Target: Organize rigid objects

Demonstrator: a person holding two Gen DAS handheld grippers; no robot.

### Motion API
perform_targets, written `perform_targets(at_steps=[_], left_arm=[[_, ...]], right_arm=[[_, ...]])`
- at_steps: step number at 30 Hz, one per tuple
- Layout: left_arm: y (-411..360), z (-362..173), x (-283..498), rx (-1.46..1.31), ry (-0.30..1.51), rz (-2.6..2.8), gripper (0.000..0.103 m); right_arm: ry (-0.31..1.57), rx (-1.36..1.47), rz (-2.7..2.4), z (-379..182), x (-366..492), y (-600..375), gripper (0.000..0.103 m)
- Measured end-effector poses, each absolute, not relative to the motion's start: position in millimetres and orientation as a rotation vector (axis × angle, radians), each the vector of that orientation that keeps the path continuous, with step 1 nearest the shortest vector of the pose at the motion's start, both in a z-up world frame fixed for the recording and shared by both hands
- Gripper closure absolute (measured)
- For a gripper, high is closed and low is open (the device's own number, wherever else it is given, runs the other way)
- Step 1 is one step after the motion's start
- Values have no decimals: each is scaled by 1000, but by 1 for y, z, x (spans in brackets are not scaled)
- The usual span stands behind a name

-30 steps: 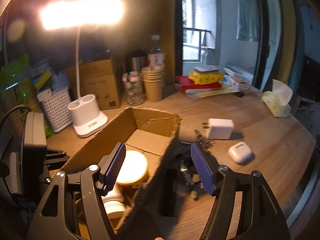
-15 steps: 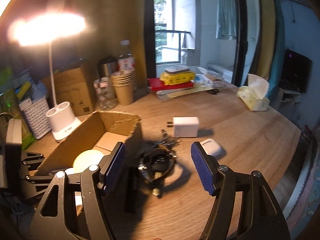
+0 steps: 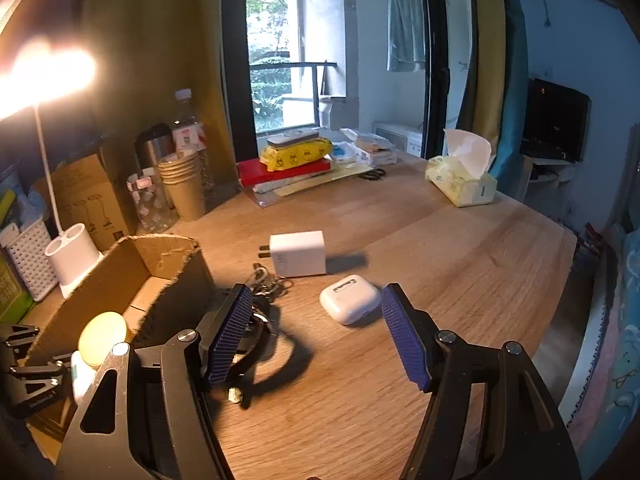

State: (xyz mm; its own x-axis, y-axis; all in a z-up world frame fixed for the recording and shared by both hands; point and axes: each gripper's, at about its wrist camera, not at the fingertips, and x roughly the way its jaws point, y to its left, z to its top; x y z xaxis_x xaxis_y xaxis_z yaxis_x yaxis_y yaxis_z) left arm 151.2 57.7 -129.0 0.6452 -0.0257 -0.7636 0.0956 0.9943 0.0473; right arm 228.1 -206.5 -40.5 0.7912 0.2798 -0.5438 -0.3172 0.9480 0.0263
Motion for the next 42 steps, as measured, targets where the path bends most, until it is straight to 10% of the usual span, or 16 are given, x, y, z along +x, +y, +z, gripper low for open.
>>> perform_targets(at_steps=[42], left_arm=[[56,-129,150,89,866,-68,87]], right_arm=[[844,-207,300,-107,344,-177,32]])
